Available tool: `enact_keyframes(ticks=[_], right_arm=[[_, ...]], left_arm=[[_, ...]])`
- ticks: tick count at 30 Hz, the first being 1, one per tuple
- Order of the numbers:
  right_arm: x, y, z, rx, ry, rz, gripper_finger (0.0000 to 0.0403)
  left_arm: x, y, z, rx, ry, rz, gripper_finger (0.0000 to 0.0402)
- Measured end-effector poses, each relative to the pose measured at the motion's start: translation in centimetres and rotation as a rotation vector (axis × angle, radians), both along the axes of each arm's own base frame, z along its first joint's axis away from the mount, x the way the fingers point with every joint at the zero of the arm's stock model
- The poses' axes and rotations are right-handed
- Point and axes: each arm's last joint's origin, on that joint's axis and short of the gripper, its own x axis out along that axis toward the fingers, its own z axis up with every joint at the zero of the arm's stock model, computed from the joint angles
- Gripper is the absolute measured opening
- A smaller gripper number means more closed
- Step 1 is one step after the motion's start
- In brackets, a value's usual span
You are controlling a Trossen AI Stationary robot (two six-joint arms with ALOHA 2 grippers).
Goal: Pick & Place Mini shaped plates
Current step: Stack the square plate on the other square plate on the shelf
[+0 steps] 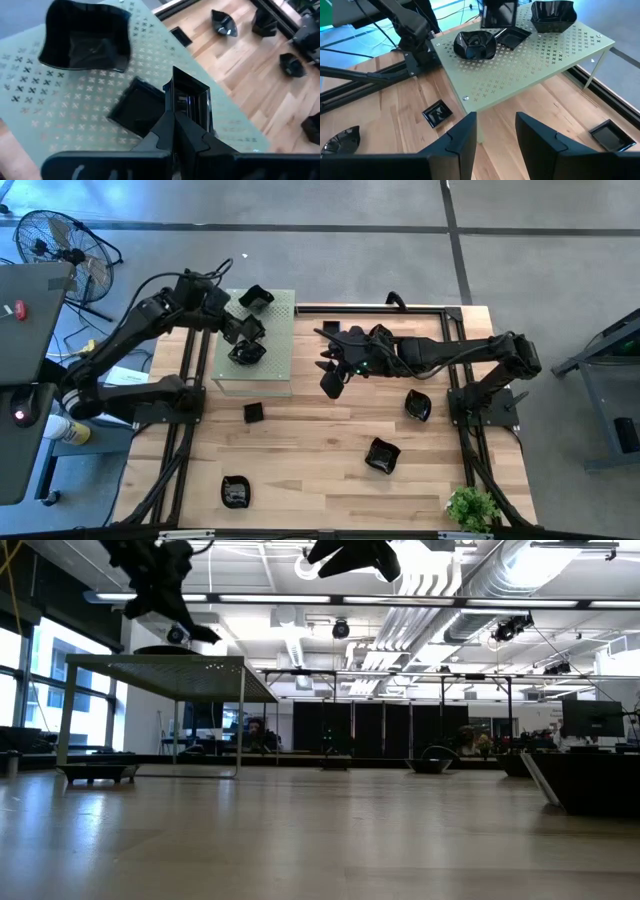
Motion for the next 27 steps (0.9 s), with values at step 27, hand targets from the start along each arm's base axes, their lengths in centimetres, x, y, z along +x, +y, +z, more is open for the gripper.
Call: enact_keyframes(ticks=[27], right_arm=[[0.0, 0.0, 0.0, 0.002, 0.001, 0.007, 0.0130]], left_arm=[[1.1, 4.2, -3.4, 0.064, 0.100, -0.270, 0.0000]])
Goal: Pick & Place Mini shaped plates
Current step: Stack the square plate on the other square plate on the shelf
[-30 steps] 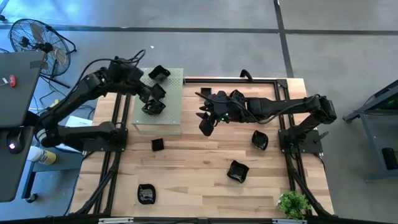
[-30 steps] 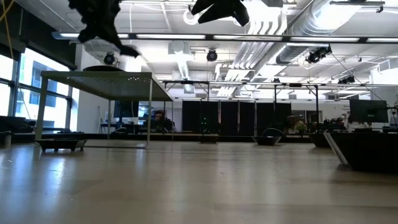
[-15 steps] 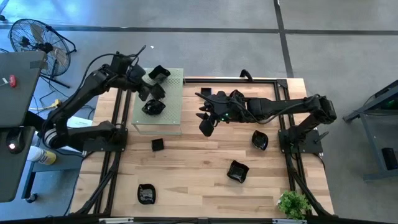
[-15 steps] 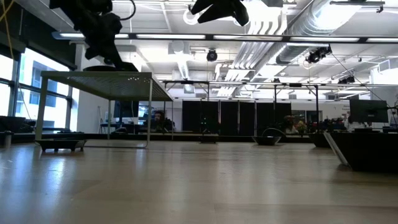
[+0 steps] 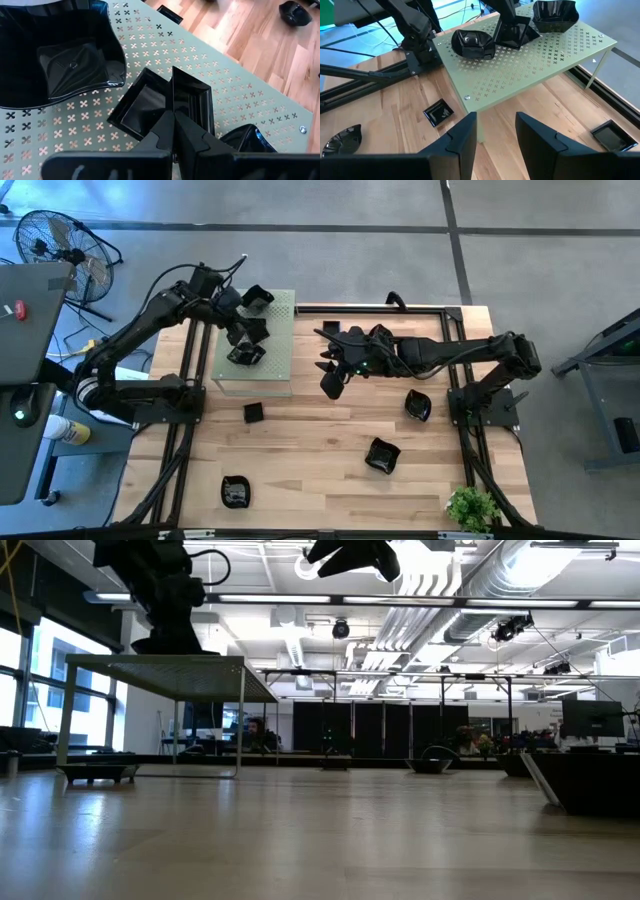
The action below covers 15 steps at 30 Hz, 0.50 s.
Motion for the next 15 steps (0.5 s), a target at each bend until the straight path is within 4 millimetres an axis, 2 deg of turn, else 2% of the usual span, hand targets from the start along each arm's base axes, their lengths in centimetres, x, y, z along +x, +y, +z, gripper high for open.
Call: enact_keyframes(ticks=[8, 15], right_arm=[[0.00, 0.00, 0.00, 0.000, 0.000, 0.000, 0.0130], [0.00, 0.00, 0.00, 0.000, 0.000, 0.000, 0.0130]], left_arm=[[0.04, 0.04, 0.08, -0.027, -0.021, 0.034, 0.0000], [-0.20, -0.26, 0.82, -0.150, -0.126, 0.218, 0.0000]])
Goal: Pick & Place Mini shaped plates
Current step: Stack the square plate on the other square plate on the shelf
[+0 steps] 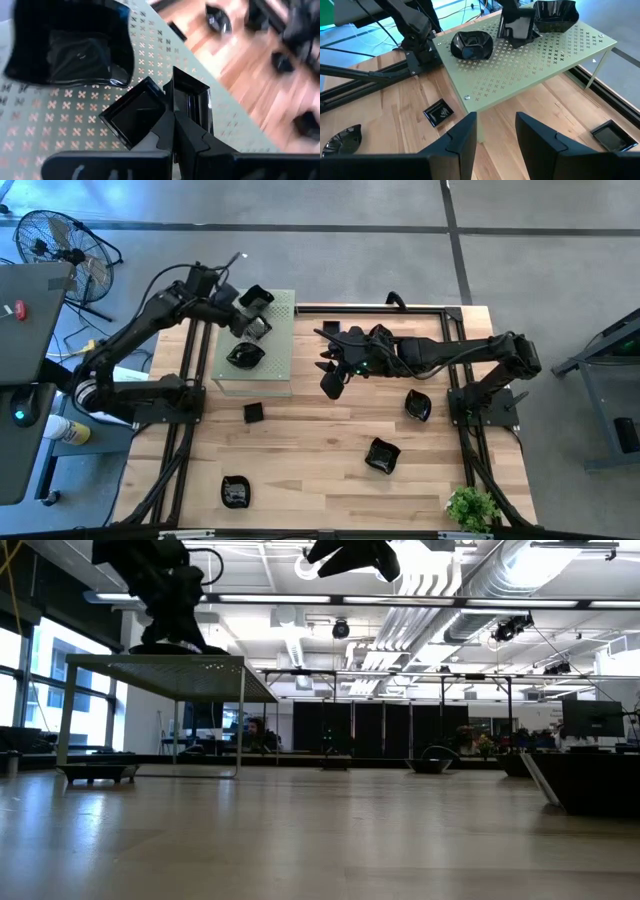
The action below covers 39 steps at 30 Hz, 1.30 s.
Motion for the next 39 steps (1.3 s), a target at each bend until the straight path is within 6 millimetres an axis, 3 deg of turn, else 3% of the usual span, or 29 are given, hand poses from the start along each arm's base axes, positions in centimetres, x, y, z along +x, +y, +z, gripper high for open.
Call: enact_keyframes(ticks=[7, 14, 18, 22, 30, 39], right_arm=[[0.0, 0.0, 0.0, -0.004, 0.000, -0.006, 0.0130], [0.1, 0.0, 0.1, -0.029, -0.003, 0.010, 0.0131], [0.3, 0.0, 0.4, -0.031, -0.038, 0.027, 0.0130], [0.4, 0.0, 0.6, -0.035, -0.061, 0.037, 0.0131], [0.4, 0.1, 0.6, -0.035, -0.061, 0.035, 0.0130], [0.4, -0.1, 0.7, -0.039, -0.073, 0.033, 0.0131]], left_arm=[[-2.5, -2.6, 1.7, -0.053, -0.155, 0.377, 0.0000], [-4.5, -5.0, -1.4, -0.131, -0.331, 0.543, 0.0000], [-4.4, -4.9, -2.9, -0.162, -0.447, 0.583, 0.0000], [-4.3, -4.7, -4.2, -0.204, -0.455, 0.609, 0.0000], [-4.1, -4.6, -4.5, -0.218, -0.458, 0.615, 0.0000], [-1.8, -5.2, -5.3, -0.208, -0.382, 0.639, 0.0000]])
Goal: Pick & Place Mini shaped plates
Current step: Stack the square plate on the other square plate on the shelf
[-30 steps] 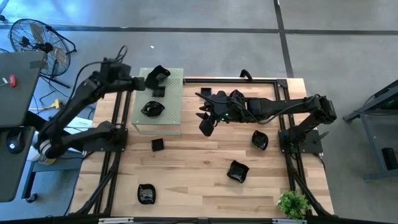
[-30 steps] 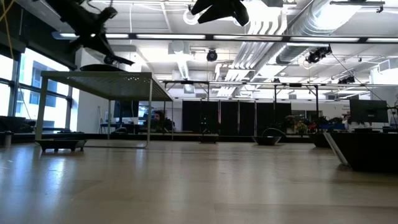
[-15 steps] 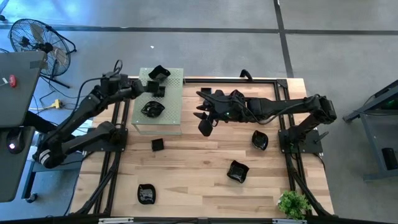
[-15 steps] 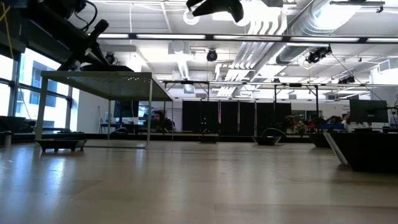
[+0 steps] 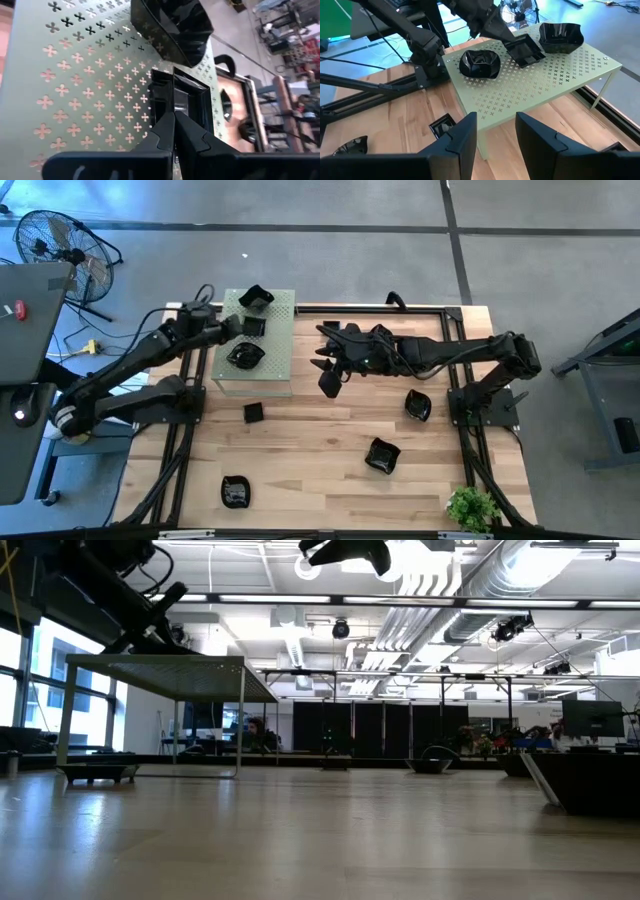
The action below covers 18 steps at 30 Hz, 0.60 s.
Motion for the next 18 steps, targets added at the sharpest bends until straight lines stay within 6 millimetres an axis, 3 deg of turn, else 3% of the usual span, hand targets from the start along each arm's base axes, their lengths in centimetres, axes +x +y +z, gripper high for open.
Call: enact_keyframes(ticks=[10, 18], right_arm=[[0.0, 0.0, 0.0, 0.000, 0.001, 0.001, 0.0130], [0.0, 0.0, 0.0, 0.001, 0.001, 0.003, 0.0130]], left_arm=[[0.7, 0.0, 0.2, 0.033, -0.015, 0.020, 0.0004], [1.4, 0.4, -0.4, -0.021, -0.008, -0.011, 0.0042]])
